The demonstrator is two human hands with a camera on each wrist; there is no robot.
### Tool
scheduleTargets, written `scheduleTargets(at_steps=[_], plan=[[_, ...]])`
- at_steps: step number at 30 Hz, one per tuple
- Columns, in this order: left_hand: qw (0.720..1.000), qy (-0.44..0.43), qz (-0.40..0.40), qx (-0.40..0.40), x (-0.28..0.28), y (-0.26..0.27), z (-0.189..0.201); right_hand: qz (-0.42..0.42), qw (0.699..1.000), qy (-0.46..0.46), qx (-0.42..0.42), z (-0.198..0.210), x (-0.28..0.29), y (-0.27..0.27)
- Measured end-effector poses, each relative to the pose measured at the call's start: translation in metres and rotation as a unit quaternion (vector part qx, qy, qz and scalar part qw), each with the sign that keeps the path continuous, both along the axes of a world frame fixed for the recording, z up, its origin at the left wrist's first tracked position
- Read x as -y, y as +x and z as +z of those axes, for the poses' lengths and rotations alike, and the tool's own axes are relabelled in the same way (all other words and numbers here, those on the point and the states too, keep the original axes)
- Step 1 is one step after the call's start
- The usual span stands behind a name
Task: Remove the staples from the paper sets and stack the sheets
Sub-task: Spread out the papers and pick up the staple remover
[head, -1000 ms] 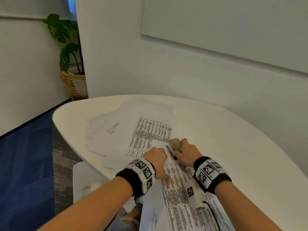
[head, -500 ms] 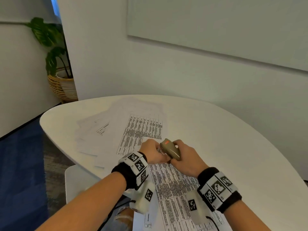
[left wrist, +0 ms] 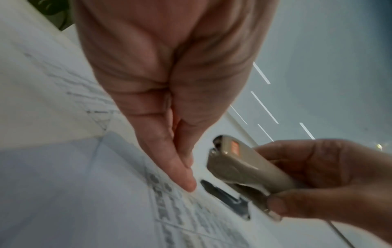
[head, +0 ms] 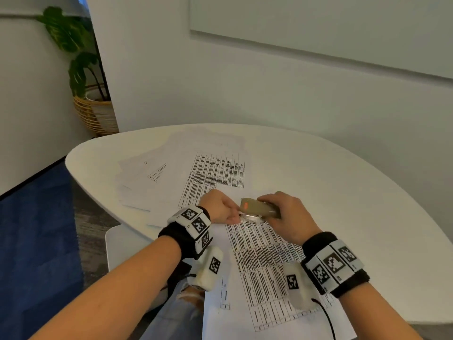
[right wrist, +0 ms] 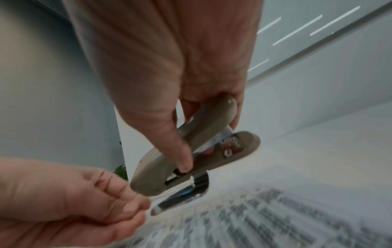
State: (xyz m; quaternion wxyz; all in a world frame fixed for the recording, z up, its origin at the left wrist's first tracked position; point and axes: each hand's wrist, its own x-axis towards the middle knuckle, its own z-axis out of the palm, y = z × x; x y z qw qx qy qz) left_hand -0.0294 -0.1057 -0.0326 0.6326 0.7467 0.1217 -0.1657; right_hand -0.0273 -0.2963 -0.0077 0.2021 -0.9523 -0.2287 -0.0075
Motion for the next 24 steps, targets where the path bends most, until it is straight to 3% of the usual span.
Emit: scheduleTargets(at_steps=[3, 6, 11, 15, 18, 21, 24], plan=[[0.999, 0.004, 0.041, -0.009, -0.008, 0.002, -0.002, -0.032, 0.996, -0.039, 0.080, 0.008, 0.012, 0.006], [0.999, 0.026, 0.028, 0.002, -0.014, 0.000, -0.005, -0.058, 0.993, -0.011, 0.099, 0.011, 0.022, 0.010], [0.998, 0.000, 0.040, 0.045, -0.027, -0.005, -0.003, -0.097, 0.995, 0.027, -0.006, 0.002, 0.030, 0.009], [0.985, -0.042, 0.130, 0.106, -0.071, -0.020, 0.000, -0.123, 0.991, 0.002, -0.048, -0.011, 0.043, 0.007], [0.948, -0.103, 0.259, 0.152, -0.114, -0.039, -0.001, -0.140, 0.987, -0.033, -0.078, -0.013, 0.056, 0.009], [0.881, -0.139, 0.425, 0.158, -0.155, -0.060, -0.021, -0.161, 0.982, -0.033, -0.096, -0.011, 0.066, 0.008], [0.823, -0.151, 0.530, 0.138, -0.180, -0.074, -0.060, -0.172, 0.980, -0.039, -0.088, -0.013, 0.071, 0.008]])
